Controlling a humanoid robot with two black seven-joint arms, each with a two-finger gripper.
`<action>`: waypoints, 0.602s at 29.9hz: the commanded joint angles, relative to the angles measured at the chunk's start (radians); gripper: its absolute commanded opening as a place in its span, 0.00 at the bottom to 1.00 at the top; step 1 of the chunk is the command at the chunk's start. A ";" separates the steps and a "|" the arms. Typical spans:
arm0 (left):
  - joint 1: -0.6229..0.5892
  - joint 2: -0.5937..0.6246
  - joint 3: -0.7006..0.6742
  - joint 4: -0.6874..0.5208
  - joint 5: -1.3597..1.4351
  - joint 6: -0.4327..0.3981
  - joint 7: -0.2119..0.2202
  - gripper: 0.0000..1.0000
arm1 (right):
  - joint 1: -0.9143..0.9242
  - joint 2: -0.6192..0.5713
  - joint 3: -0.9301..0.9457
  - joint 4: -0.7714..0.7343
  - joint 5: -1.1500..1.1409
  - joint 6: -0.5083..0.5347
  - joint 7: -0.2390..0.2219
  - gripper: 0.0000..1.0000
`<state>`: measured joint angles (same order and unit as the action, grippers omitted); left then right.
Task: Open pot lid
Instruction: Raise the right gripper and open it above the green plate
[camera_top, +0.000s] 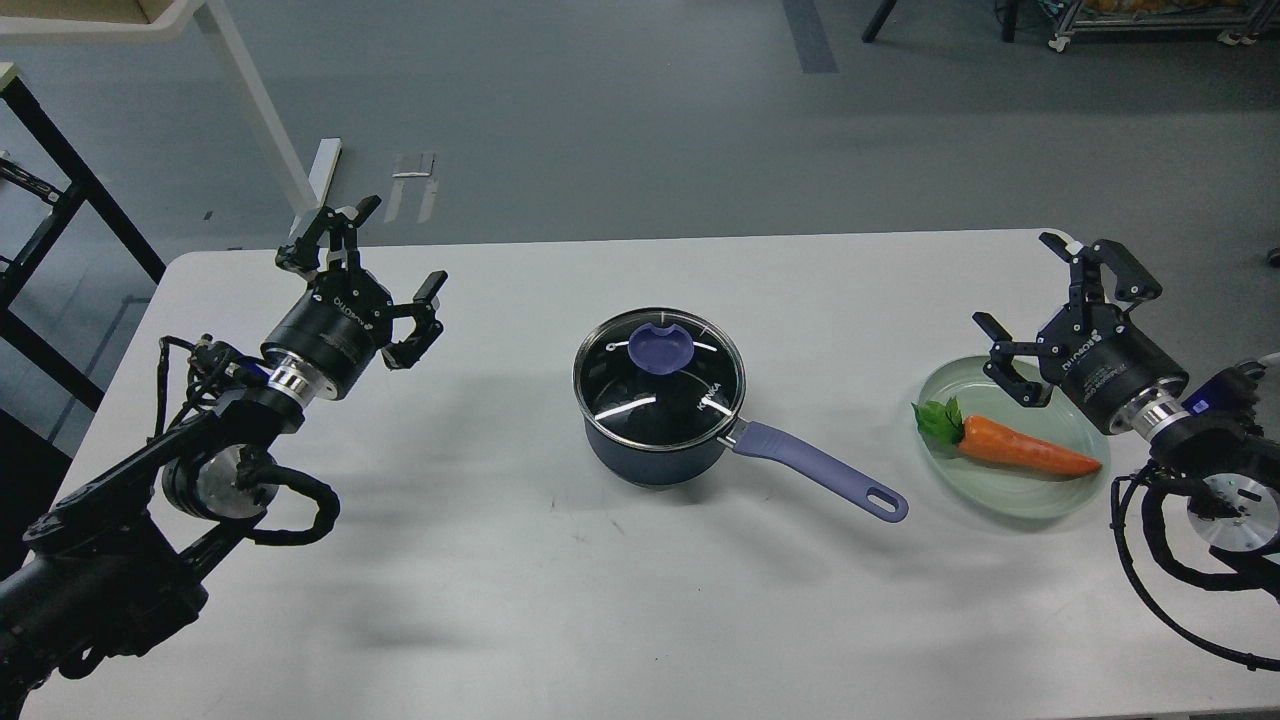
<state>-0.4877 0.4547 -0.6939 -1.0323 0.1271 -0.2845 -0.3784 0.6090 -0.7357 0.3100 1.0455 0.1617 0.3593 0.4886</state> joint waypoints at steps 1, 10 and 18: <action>0.003 -0.001 -0.001 0.000 0.000 0.002 0.001 0.99 | -0.003 -0.001 0.003 0.001 -0.001 0.000 0.000 1.00; -0.008 0.016 0.007 0.000 -0.001 0.010 -0.002 0.99 | -0.006 -0.030 0.020 0.014 -0.005 0.001 0.000 1.00; -0.012 0.041 0.014 0.000 -0.011 0.011 -0.005 0.99 | 0.017 -0.066 0.018 0.080 -0.153 -0.008 0.000 1.00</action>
<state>-0.4995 0.4936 -0.6800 -1.0323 0.1176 -0.2743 -0.3829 0.6087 -0.7792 0.3287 1.0830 0.1194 0.3597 0.4887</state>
